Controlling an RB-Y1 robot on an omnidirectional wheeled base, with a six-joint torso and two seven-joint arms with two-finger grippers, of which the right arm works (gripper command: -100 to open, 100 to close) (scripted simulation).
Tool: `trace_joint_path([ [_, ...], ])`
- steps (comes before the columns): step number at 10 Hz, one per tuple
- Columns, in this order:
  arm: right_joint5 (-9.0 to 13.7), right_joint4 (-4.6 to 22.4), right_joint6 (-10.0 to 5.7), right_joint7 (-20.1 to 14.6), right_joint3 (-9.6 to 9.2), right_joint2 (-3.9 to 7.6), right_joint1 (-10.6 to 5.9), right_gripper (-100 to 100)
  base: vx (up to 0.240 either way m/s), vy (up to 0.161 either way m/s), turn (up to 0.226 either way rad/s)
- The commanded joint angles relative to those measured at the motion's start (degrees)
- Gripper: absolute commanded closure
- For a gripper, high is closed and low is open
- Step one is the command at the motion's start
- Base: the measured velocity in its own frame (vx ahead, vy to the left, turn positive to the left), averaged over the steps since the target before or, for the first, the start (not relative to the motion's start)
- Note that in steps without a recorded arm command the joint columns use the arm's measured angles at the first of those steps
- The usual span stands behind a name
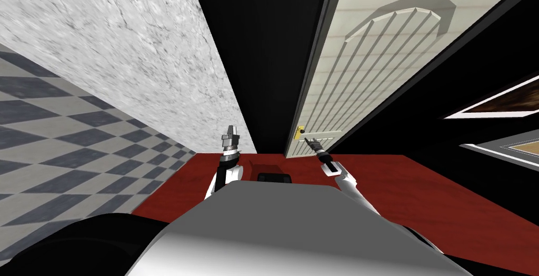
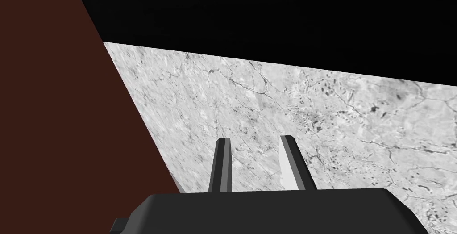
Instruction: Pull the door open
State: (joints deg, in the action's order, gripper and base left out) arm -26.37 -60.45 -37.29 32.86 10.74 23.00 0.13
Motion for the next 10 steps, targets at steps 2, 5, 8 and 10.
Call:
trace_joint_path([
  [2, -1.8, 0.2, -0.23, 3.7, 0.47, 0.59, 0.34, -100, -0.022, 0.030, -0.020],
  [5, -3.4, 0.3, -0.40, 6.7, 0.89, 1.08, 0.73, -100, -0.024, 0.026, -0.024],
  [8, -3.2, 0.4, 0.02, 6.6, 1.01, 0.67, 0.36, -100, 0.096, 0.008, 0.020],
  [10, -3.1, 0.7, 0.42, 7.1, 1.25, 0.29, -0.08, -100, 0.214, -0.001, 0.047],
])
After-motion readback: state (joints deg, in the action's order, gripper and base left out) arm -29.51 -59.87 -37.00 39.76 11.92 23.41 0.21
